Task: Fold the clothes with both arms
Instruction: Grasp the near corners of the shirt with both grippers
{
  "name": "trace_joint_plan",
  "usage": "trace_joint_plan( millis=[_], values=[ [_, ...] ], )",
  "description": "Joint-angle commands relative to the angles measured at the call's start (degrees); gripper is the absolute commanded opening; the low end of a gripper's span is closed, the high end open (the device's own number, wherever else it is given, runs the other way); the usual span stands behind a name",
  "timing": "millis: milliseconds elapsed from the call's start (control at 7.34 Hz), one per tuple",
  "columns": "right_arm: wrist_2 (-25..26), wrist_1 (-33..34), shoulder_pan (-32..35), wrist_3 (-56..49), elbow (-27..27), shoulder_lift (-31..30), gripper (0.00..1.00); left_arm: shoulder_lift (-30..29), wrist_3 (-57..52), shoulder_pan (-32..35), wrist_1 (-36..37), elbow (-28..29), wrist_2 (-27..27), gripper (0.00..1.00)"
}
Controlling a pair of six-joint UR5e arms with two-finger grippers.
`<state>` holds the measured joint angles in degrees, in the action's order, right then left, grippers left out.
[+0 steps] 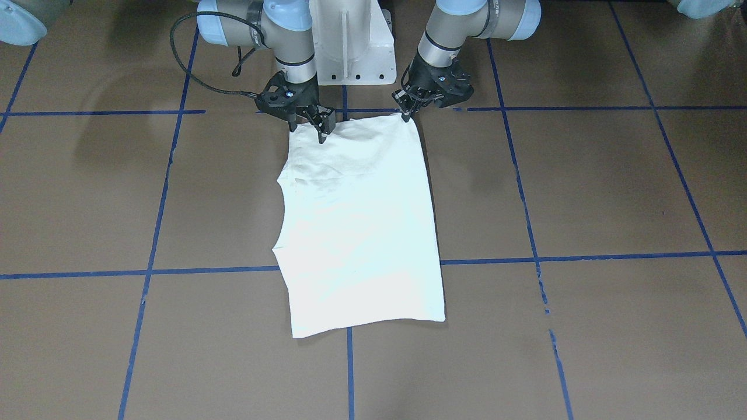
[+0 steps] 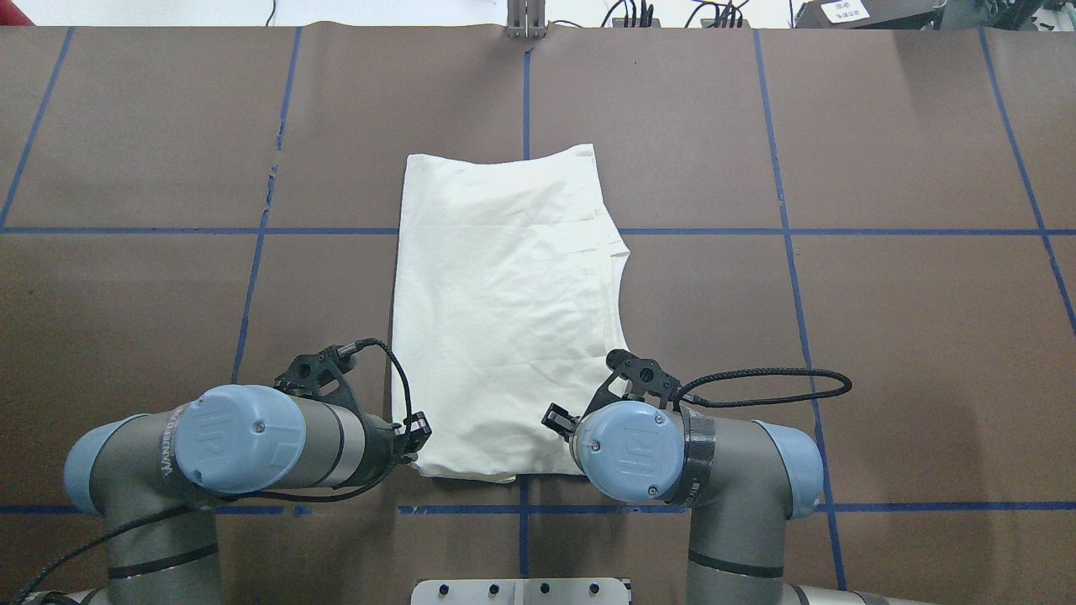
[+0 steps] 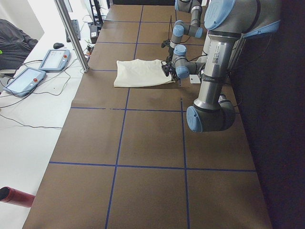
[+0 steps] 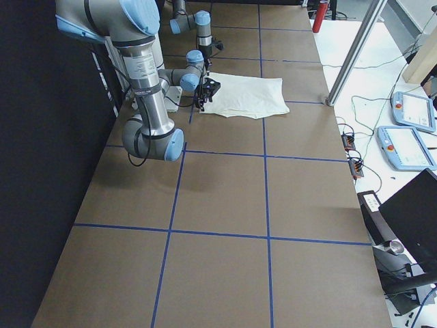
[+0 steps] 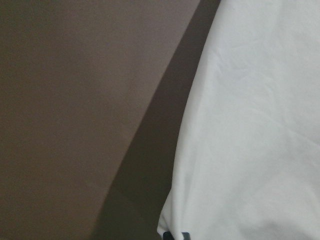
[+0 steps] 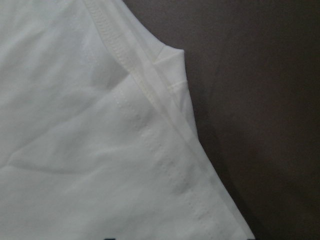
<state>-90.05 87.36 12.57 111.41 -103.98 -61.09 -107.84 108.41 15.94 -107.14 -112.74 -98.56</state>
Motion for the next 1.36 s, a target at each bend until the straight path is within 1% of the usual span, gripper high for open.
trace_joint_plan(
  millis=[0, 136, 409, 681, 818, 954, 1226],
  values=[
    [-0.4, 0.0, 0.0, -0.1, 0.0, 0.0, 0.27, 0.0, 0.0, -0.1, 0.0, 0.2, 0.0, 0.00],
    [-0.4, 0.0, 0.0, -0.1, 0.0, 0.0, 0.20, 0.0, 0.0, -0.2, 0.0, 0.2, 0.0, 0.00],
    [-0.5, -0.2, 0.2, 0.0, 0.0, 0.4, 0.00, 0.0, 0.0, -0.2, -0.1, 0.4, 0.0, 0.00],
    [-0.8, -0.4, 0.9, 0.0, -0.3, 1.2, 0.00, -0.8, 0.0, -0.3, 0.0, 0.2, -0.1, 0.00],
    [-2.0, -0.9, 1.1, -0.3, -0.8, 0.6, 0.00, -0.6, 0.0, -0.2, 0.2, -1.3, 0.1, 0.00],
    [-3.5, -1.1, 1.2, -1.4, -2.4, -0.9, 0.00, -0.4, 0.0, -0.4, 0.2, -3.1, 0.1, 0.00],
    [-3.6, -1.1, -1.0, -2.4, -9.6, -7.0, 0.00, 0.1, 0.4, -5.4, 0.2, -5.7, 0.5, 0.00]
  ],
)
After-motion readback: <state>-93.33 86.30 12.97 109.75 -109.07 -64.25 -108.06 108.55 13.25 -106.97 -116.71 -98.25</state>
